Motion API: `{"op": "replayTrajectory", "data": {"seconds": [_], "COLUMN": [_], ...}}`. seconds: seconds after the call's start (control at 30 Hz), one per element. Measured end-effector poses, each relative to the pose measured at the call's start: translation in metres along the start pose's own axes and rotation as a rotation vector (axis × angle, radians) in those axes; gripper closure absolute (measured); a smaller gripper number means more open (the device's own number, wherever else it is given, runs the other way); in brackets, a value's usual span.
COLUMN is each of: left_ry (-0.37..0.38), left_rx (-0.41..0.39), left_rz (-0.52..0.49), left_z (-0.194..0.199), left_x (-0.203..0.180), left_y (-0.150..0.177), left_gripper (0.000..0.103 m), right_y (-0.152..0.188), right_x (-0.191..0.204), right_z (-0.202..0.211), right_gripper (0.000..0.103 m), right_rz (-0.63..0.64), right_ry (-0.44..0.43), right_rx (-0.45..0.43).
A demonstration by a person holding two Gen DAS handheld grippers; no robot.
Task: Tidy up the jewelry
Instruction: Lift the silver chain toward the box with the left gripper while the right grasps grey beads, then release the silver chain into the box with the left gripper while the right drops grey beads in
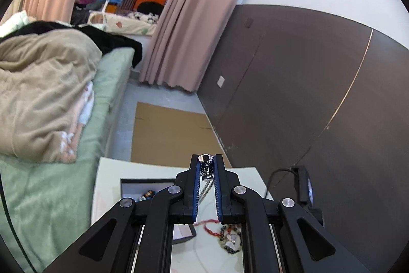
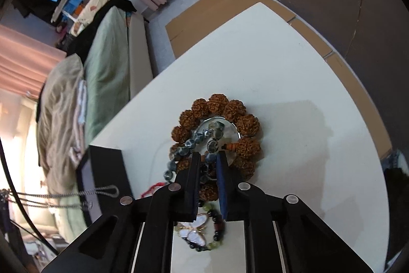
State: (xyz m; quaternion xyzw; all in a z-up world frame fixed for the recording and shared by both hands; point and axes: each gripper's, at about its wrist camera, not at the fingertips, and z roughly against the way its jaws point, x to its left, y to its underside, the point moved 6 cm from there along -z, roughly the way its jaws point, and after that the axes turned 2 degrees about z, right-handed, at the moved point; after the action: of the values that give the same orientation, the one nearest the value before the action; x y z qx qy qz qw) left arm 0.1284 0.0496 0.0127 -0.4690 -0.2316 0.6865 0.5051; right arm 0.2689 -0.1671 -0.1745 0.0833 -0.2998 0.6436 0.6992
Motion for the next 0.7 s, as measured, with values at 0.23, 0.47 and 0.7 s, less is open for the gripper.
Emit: {"op": "replayTrajectory", "data": {"seconds": [0.23,0.47,0.7], "left_ry": [-0.006,-0.035,-0.044], "left_rx": [-0.036,-0.046,-0.026], "left_rz": [0.016,0.039,0.051], "left_z": [0.009,0.009,0.0], "left_x": [0.006,0.02,0.028], "left_y": [-0.012,-0.016,-0.017], "left_gripper": [0.093,0.093,0.093], "right_y": [-0.004,0.005,0.01], "right_x": [0.028,0.065,0.085], "right_z": [0.04,0.062,0.06], "right_gripper": [0.092,0.092,0.092], "right_rz": [0.068,0.133,0.161], "right_ry": [-0.111,-0.223,-0.261], "right_rx": [-0.11,-0.147,-0.148]}}
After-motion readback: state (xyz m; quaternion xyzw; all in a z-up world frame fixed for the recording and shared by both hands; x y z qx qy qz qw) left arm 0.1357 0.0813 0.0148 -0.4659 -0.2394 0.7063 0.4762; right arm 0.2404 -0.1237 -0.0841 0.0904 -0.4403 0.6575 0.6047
